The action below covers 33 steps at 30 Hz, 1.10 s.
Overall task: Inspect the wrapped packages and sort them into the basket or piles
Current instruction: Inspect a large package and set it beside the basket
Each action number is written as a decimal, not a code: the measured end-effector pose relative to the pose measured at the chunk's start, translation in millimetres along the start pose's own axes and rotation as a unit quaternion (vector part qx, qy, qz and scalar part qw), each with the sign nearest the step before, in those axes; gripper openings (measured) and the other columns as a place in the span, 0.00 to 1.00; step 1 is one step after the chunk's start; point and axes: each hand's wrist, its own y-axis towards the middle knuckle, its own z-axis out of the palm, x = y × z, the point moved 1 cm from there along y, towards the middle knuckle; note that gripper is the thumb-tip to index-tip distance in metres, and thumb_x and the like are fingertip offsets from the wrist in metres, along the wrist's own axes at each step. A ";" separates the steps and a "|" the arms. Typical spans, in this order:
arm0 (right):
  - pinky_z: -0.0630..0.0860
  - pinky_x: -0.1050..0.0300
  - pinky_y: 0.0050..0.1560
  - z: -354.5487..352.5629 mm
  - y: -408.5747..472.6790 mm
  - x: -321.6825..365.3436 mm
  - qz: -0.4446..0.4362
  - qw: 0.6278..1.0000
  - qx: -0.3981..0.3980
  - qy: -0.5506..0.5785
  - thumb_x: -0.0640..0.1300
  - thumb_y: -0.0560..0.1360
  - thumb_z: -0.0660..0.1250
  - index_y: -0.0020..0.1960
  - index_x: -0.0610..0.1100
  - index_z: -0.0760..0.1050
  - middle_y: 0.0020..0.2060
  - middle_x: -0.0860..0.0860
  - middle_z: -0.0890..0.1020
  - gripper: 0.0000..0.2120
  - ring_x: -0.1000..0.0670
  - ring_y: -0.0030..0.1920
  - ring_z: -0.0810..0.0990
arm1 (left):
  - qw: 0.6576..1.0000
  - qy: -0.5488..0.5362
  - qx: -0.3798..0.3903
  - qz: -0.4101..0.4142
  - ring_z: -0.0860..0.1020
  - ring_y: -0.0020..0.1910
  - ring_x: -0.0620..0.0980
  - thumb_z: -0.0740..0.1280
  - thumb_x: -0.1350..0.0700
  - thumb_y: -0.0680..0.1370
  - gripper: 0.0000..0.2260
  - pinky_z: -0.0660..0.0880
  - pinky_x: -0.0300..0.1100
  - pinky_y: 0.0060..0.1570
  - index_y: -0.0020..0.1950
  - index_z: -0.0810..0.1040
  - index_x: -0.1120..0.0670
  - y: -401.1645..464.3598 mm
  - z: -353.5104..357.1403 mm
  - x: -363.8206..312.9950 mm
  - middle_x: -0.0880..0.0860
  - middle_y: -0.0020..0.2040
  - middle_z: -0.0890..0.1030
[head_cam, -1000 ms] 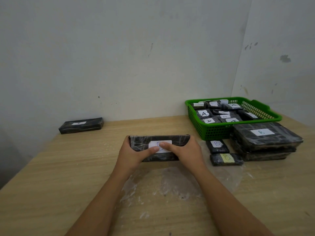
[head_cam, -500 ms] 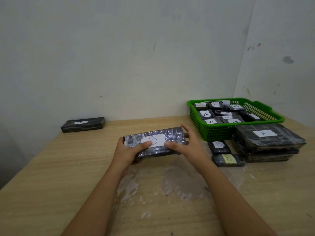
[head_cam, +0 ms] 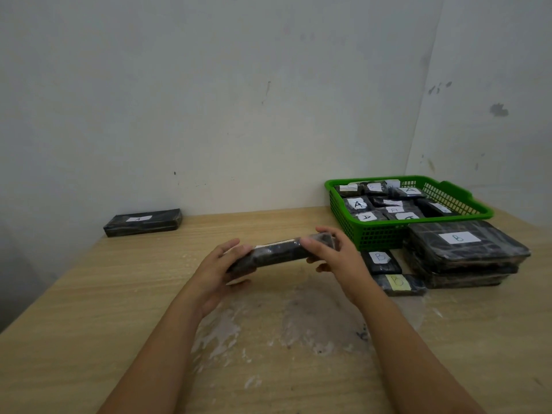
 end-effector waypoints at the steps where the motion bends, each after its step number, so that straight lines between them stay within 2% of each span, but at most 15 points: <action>1: 0.81 0.54 0.47 -2.1 1.5 -0.9 0.012 1.000 -0.012 0.008 0.62 0.64 0.76 0.67 0.47 0.74 0.58 0.44 0.83 0.36 0.49 0.48 0.86 | 1.000 0.013 0.007 0.017 0.84 0.57 0.56 0.83 0.44 0.63 0.35 0.81 0.49 0.52 0.67 0.78 0.50 1.0 -0.6 1.0 0.58 0.61 0.83; 3: 0.80 0.53 0.49 -4.9 3.9 -2.1 0.028 0.999 -0.013 0.021 0.65 0.65 0.76 0.64 0.46 0.76 0.57 0.45 0.84 0.35 0.49 0.53 0.85 | 0.998 0.024 0.001 0.055 0.84 0.57 0.53 0.86 0.40 0.54 0.42 0.81 0.45 0.53 0.65 0.80 0.53 3.9 -1.4 3.3 0.57 0.59 0.84; 4: 0.79 0.54 0.49 -5.1 5.1 -2.6 0.029 0.999 -0.008 0.028 0.66 0.67 0.77 0.64 0.46 0.77 0.57 0.46 0.84 0.34 0.49 0.54 0.85 | 0.998 0.015 -0.005 0.068 0.84 0.56 0.52 0.86 0.41 0.53 0.43 0.80 0.44 0.54 0.63 0.81 0.56 5.0 -1.6 3.8 0.56 0.58 0.84; 9: 0.80 0.59 0.45 -3.2 9.1 -2.6 -0.010 0.997 -0.021 0.072 0.64 0.62 0.75 0.60 0.41 0.81 0.51 0.46 0.84 0.35 0.49 0.51 0.83 | 0.995 -0.015 -0.002 0.097 0.82 0.55 0.50 0.82 0.50 0.66 0.27 0.78 0.43 0.57 0.60 0.82 0.59 3.9 -1.5 1.5 0.54 0.52 0.85; 11: 0.80 0.59 0.44 -3.8 10.8 -4.7 -0.020 0.996 -0.031 0.083 0.63 0.62 0.76 0.58 0.40 0.82 0.49 0.44 0.84 0.34 0.48 0.49 0.83 | 0.995 -0.008 -0.003 0.099 0.82 0.56 0.51 0.77 0.51 0.67 0.23 0.78 0.43 0.57 0.60 0.82 0.59 2.6 0.2 1.1 0.54 0.53 0.86; 13: 0.80 0.58 0.43 -5.0 11.7 -6.9 -0.020 0.995 -0.030 0.090 0.62 0.62 0.76 0.58 0.40 0.82 0.48 0.44 0.84 0.33 0.48 0.49 0.83 | 0.995 0.002 -0.005 0.100 0.82 0.56 0.50 0.77 0.50 0.67 0.23 0.79 0.44 0.58 0.59 0.83 0.58 2.2 2.7 1.8 0.53 0.52 0.86; 16: 0.80 0.58 0.44 -4.9 11.1 -7.3 -0.008 0.995 -0.017 0.095 0.63 0.62 0.76 0.61 0.41 0.81 0.49 0.46 0.85 0.35 0.49 0.49 0.83 | 0.994 0.010 -0.010 0.110 0.83 0.52 0.47 0.83 0.46 0.64 0.26 0.79 0.43 0.57 0.57 0.84 0.56 4.3 1.4 4.1 0.51 0.49 0.87; 19: 0.81 0.58 0.45 -3.0 10.9 -7.6 0.001 0.996 -0.013 0.086 0.62 0.62 0.77 0.63 0.41 0.80 0.55 0.44 0.85 0.36 0.49 0.52 0.84 | 0.993 0.017 -0.016 0.119 0.84 0.52 0.46 0.80 0.41 0.58 0.33 0.79 0.42 0.56 0.58 0.84 0.56 5.8 0.5 4.9 0.51 0.50 0.87; 22: 0.80 0.57 0.45 -3.5 11.3 -8.5 0.011 0.996 -0.025 0.083 0.58 0.65 0.82 0.62 0.40 0.79 0.57 0.40 0.85 0.33 0.48 0.53 0.84 | 0.992 0.030 -0.015 0.125 0.84 0.52 0.45 0.79 0.40 0.58 0.32 0.79 0.41 0.56 0.57 0.84 0.55 6.2 1.2 6.1 0.51 0.50 0.87; 25: 0.81 0.56 0.44 -4.9 11.6 -8.0 0.018 0.996 -0.031 0.084 0.58 0.64 0.78 0.62 0.40 0.79 0.57 0.40 0.84 0.33 0.47 0.53 0.84 | 0.992 0.043 -0.016 0.120 0.84 0.55 0.49 0.83 0.41 0.62 0.31 0.79 0.42 0.56 0.59 0.84 0.57 6.8 2.9 9.7 0.53 0.53 0.87; 27: 0.81 0.55 0.44 -4.4 10.7 -8.6 0.031 0.997 -0.022 0.070 0.60 0.64 0.77 0.63 0.42 0.79 0.57 0.43 0.84 0.34 0.48 0.54 0.83 | 0.992 0.048 -0.027 0.110 0.83 0.58 0.52 0.80 0.42 0.64 0.29 0.80 0.44 0.57 0.59 0.83 0.57 7.6 2.7 11.8 0.54 0.54 0.87; 30: 0.83 0.51 0.47 -2.9 10.1 -11.0 0.045 0.998 -0.018 0.046 0.61 0.60 0.80 0.62 0.45 0.79 0.56 0.47 0.84 0.35 0.49 0.56 0.83 | 0.991 0.064 -0.037 0.109 0.84 0.56 0.51 0.82 0.38 0.62 0.32 0.80 0.43 0.54 0.58 0.84 0.56 9.7 1.6 14.1 0.53 0.53 0.87; 33: 0.83 0.52 0.45 0.7 9.9 -11.8 0.045 0.997 -0.039 0.048 0.60 0.58 0.81 0.60 0.44 0.79 0.54 0.46 0.85 0.36 0.48 0.54 0.84 | 0.990 0.070 -0.045 0.112 0.84 0.56 0.51 0.79 0.36 0.57 0.35 0.80 0.43 0.54 0.57 0.84 0.55 10.3 3.0 14.8 0.52 0.52 0.87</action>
